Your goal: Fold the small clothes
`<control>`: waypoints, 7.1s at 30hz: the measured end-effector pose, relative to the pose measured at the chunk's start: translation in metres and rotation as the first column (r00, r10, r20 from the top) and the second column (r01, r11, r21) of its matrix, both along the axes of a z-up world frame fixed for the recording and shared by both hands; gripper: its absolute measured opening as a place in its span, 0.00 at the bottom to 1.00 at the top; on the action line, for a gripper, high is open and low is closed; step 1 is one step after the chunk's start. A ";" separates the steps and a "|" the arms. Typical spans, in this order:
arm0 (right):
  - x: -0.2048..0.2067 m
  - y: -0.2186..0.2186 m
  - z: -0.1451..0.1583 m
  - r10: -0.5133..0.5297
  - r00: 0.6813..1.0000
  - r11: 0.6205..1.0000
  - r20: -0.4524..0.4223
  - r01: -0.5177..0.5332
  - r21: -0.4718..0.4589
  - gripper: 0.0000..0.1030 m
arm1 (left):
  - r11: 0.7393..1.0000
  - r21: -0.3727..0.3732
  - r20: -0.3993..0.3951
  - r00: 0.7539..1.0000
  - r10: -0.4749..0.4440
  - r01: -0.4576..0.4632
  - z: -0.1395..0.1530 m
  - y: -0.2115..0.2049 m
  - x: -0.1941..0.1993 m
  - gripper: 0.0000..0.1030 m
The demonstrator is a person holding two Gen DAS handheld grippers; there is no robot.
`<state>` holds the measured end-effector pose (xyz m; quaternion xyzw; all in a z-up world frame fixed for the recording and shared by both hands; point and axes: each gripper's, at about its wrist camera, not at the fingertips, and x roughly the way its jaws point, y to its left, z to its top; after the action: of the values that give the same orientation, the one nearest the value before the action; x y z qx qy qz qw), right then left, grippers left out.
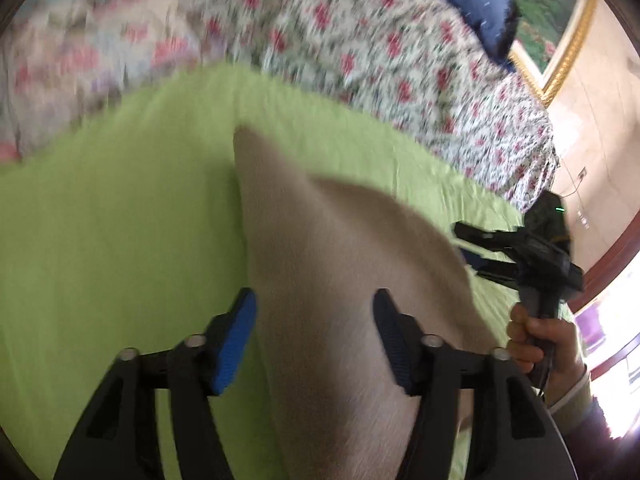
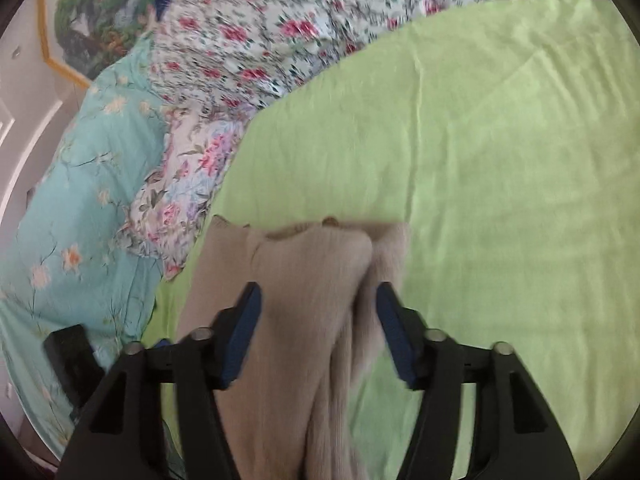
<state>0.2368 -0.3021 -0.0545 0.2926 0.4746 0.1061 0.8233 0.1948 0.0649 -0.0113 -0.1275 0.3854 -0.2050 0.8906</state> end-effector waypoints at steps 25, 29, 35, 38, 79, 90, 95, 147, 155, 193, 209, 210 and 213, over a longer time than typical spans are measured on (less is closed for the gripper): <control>-0.062 0.001 0.043 -0.106 0.988 0.971 0.109 0.127 -0.205 0.16 | 0.996 0.034 -0.062 0.995 -0.082 0.084 -0.012 -0.030 -0.001 0.12; -0.088 0.032 0.056 -0.043 0.990 0.984 0.138 0.065 -0.165 0.16 | 0.995 -0.001 -0.045 0.994 -0.103 0.103 -0.004 -0.023 -0.031 0.12; -0.092 0.077 0.034 0.030 0.994 0.987 0.102 -0.013 -0.159 0.16 | 0.985 0.022 -0.026 0.985 -0.169 0.169 -0.004 -0.030 -0.060 0.12; -0.088 0.070 -0.001 -0.013 1.000 0.977 0.011 0.015 -0.212 0.12 | 0.984 0.064 -0.089 0.983 -0.158 0.164 -0.023 -0.034 -0.055 0.12; -0.222 0.089 0.007 -0.039 0.999 0.916 -0.024 0.026 -0.401 0.04 | 0.986 0.112 -0.160 0.982 -0.101 0.120 -0.059 -0.008 -0.132 0.06; -0.272 0.097 0.026 -0.075 0.997 0.913 -0.023 0.059 -0.404 0.50 | 0.967 0.240 -0.097 0.993 -0.065 0.087 -0.039 -0.005 -0.173 0.77; -0.288 0.108 0.029 -0.051 0.998 0.914 -0.026 0.037 -0.405 0.55 | 0.963 0.256 -0.100 0.993 -0.063 0.087 -0.037 -0.001 -0.186 0.78; -0.212 0.135 0.041 0.137 0.991 0.874 -0.006 -0.124 -0.470 0.99 | 0.908 0.418 0.009 1.000 0.027 -0.028 -0.002 -0.019 -0.134 1.00; -0.196 0.132 0.047 0.135 0.991 0.876 0.008 -0.116 -0.468 0.99 | 0.898 0.436 0.052 0.998 0.042 -0.060 0.012 -0.028 -0.125 1.00; -0.207 0.141 0.071 0.135 0.990 0.862 0.041 -0.097 -0.498 0.99 | 0.884 0.465 0.081 0.997 0.022 -0.057 0.026 -0.032 -0.146 1.00; -0.205 0.145 0.068 0.139 0.990 0.860 0.028 -0.107 -0.499 0.99 | 0.883 0.465 0.084 0.996 0.021 -0.058 0.027 -0.032 -0.145 1.00; -0.205 0.145 0.068 0.139 0.990 0.860 0.029 -0.106 -0.499 0.99 | 0.883 0.465 0.084 0.996 0.021 -0.058 0.028 -0.031 -0.145 1.00; -0.205 0.145 0.068 0.139 0.990 0.860 0.029 -0.106 -0.499 0.99 | 0.884 0.464 0.084 0.996 0.019 -0.056 0.027 -0.032 -0.145 1.00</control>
<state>0.0318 -0.1568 0.0133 0.0373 0.4769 0.0421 0.8772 0.0497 0.0331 0.0160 0.0907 0.3863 -0.0940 0.9131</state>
